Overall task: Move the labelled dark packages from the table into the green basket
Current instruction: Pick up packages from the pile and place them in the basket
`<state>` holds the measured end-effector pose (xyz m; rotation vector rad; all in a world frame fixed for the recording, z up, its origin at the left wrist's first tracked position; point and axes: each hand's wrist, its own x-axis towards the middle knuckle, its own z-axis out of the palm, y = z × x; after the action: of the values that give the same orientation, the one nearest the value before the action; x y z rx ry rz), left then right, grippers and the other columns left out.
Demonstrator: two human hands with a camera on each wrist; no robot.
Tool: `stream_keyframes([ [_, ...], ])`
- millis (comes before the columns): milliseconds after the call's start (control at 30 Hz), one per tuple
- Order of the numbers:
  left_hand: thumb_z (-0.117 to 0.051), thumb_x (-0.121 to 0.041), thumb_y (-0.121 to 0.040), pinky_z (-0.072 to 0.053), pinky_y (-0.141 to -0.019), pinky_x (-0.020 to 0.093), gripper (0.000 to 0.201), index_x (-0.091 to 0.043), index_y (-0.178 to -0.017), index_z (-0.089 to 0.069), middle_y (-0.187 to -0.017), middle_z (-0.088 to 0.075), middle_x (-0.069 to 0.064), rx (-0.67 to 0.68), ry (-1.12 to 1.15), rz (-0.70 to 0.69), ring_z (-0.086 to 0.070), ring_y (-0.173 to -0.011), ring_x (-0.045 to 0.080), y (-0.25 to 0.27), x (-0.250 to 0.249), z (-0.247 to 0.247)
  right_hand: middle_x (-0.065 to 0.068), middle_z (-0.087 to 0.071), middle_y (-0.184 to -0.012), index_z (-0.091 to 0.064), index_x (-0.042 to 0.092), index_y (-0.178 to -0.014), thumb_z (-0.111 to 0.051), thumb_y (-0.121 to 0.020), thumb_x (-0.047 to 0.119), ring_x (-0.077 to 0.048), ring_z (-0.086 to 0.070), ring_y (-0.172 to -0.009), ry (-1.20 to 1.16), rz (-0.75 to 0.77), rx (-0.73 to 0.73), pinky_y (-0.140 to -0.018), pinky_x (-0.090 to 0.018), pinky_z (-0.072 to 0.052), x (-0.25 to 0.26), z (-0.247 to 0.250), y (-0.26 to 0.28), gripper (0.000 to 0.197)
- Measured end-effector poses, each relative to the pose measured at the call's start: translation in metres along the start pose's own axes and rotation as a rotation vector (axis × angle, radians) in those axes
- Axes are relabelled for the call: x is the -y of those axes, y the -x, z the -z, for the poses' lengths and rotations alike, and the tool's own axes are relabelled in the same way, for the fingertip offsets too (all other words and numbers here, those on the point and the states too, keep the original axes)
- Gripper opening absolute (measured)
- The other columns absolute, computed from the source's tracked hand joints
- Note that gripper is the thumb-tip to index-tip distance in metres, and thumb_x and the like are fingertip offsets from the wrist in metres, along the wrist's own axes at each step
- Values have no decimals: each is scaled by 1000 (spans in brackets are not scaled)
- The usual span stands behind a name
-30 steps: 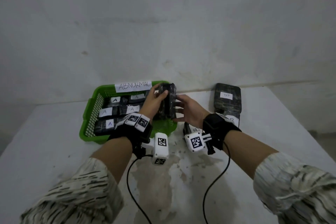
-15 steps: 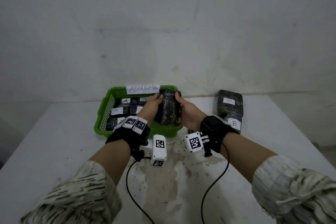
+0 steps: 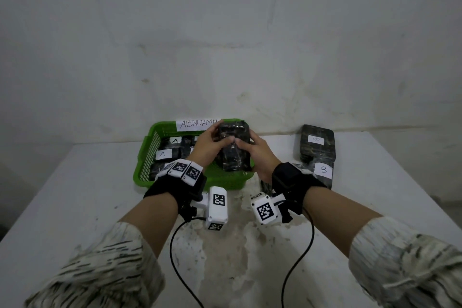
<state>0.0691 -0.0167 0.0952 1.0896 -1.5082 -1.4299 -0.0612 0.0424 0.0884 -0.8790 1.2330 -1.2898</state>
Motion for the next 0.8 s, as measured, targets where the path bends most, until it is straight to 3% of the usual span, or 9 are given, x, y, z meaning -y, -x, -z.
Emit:
stream_keyframes([
  [167,-64,-6,-86,-43,-103,49,61,-12,-141,-39,-134,-53,18,-53,32,12,-52,-123,29,1,4,6,-4,-64,-121,-46,26,-136,-62,-93,19,-21,-64,-104,83,-95,98,-76,-32,-52,1,-4,2,47],
  [300,-66,-11,-85,-43,-104,47,63,-9,-141,-38,-134,-54,16,12,93,78,-53,-123,28,6,6,7,-3,-63,-117,-46,17,-137,-60,-93,11,-8,-64,-89,93,-1,44,-65,-20,-53,0,-4,2,47],
  [467,-60,-7,-89,-44,-103,48,54,-6,-139,-39,-132,-54,21,25,66,115,-54,-120,33,10,8,7,2,-65,-108,-45,21,-135,-66,-89,9,-14,-63,-92,91,-38,69,-67,-24,-50,-4,-4,-1,52],
  [533,-63,-7,-87,-44,-103,48,56,-6,-138,-40,-130,-55,22,19,52,132,-55,-119,34,10,9,8,5,-65,-104,-47,22,-128,-69,-84,2,-11,-64,-92,105,-28,100,-69,-21,-52,-4,-3,0,53],
  [633,-66,-4,-84,-46,-99,45,59,-5,-136,-40,-127,-57,22,4,54,147,-57,-115,33,10,9,6,5,-65,-101,-46,18,-128,-72,-80,-2,-9,-64,-87,168,9,93,-61,-14,-52,-6,-3,0,58],
  [733,-72,-11,-80,-48,-95,44,66,-14,-135,-33,-122,-54,20,-79,-42,133,-57,-107,30,10,12,5,3,-63,-105,-41,12,-137,-74,-78,-2,-6,-63,-88,219,53,35,-65,-12,-53,-9,-6,-1,69],
  [800,-75,-15,-77,-49,-92,41,59,-25,-121,-38,-121,-48,17,-149,-176,64,-55,-102,27,7,16,5,1,-62,-112,-37,16,-142,-73,-81,3,-6,-62,-91,225,72,40,-62,-11,-52,-10,-6,-2,71],
])
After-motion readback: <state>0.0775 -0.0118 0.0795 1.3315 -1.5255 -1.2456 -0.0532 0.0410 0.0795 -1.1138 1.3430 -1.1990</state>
